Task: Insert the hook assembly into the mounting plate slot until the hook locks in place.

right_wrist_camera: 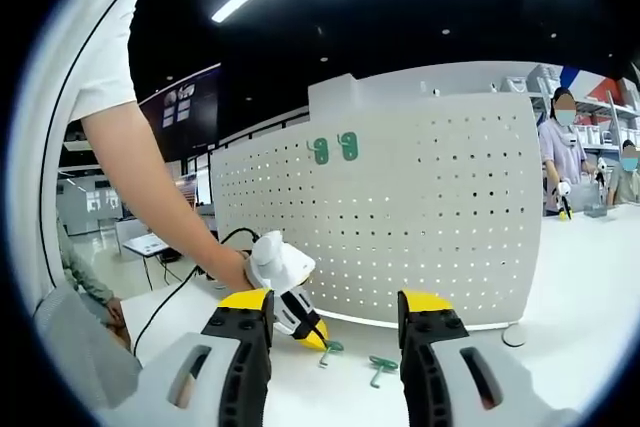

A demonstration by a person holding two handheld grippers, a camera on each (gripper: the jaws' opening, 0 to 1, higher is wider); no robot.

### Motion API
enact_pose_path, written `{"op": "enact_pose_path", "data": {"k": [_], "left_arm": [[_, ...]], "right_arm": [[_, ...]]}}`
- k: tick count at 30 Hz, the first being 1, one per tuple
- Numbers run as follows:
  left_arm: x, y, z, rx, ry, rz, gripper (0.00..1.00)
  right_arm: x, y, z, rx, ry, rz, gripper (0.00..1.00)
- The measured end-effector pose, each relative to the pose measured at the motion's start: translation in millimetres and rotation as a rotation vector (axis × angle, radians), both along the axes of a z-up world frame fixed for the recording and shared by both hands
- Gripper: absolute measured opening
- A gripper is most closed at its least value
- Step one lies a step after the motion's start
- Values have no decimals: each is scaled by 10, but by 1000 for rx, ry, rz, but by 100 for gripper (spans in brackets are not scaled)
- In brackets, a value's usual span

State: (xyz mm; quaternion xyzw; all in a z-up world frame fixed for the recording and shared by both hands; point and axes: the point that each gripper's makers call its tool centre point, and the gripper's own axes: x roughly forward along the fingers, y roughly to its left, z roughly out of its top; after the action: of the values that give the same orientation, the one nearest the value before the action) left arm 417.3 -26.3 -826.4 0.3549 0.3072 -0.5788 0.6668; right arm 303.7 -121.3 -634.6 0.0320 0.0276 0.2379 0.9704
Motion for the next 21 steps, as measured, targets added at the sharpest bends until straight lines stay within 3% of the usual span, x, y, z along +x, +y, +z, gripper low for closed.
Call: {"op": "enact_pose_path", "data": {"k": [7,16,21], "left_arm": [[88,36,140,-137,41,138,2],[51,27,225,-185,13,129,2],[15,-39,283,-223,31,142,2]], "right_arm": [[-1,21,-21,-4,7,9,48],[-3,26,-27,-4,10,12,48],[-2,18,-25,-2,10,11,48]]}}
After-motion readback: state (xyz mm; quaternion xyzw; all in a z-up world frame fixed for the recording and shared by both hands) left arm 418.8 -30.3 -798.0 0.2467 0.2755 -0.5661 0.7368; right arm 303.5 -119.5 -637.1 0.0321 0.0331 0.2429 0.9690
